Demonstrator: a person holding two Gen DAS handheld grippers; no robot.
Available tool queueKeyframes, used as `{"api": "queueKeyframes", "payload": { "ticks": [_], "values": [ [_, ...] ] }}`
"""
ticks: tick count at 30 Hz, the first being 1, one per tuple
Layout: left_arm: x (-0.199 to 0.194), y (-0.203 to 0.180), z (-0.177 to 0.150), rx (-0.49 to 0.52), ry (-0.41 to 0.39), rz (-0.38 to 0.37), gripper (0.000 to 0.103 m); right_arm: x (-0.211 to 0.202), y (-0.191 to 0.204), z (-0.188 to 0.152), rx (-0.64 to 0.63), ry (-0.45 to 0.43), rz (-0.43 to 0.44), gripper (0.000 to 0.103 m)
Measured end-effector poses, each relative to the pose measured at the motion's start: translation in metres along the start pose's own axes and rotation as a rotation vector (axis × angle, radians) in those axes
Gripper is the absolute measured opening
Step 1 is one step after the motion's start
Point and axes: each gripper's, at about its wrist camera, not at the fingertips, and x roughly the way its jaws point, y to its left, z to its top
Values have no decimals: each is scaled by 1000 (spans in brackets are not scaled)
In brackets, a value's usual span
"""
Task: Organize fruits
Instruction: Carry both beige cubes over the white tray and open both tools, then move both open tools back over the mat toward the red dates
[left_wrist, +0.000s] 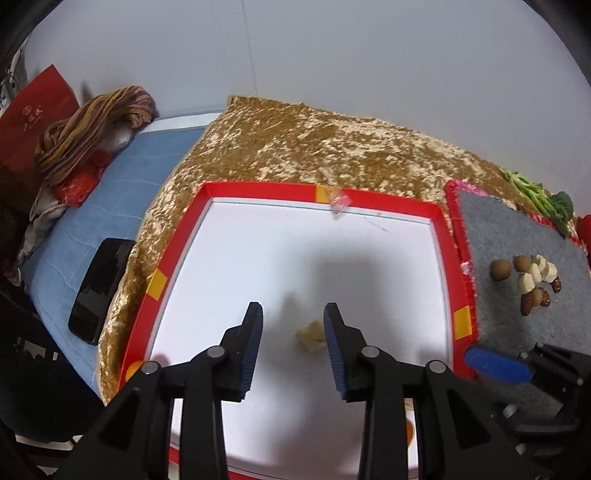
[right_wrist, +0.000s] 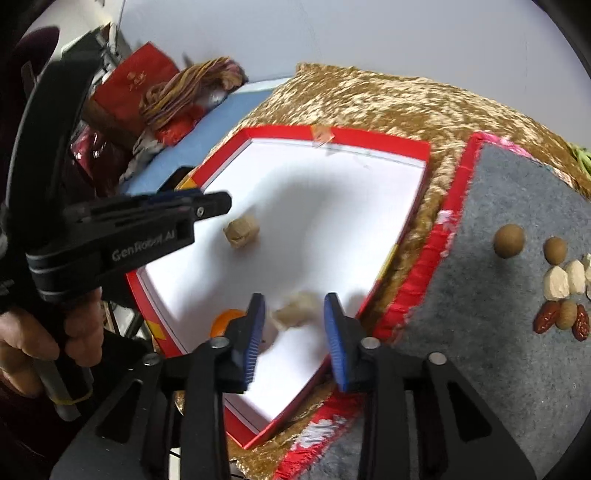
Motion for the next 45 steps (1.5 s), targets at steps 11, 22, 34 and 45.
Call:
{"api": "queueKeyframes", "payload": {
  "ticks": [11, 22, 34, 45],
  "values": [
    [-32, -69, 2, 177, -186, -26, 65, -48, -71, 3, 248, -132, -66, 41],
    [-40, -136, -3, 304, -239, -53, 73, -95, -139, -18, 439, -183, -135, 41],
    [-39, -171, -5, 340, -247, -61, 74, -123, -171, -33, 502, -212, -160, 41],
    [-46, -184, -6, 358, -276, -73, 74, -131, -179, -38, 506, -220, -162, 41]
  ]
}}
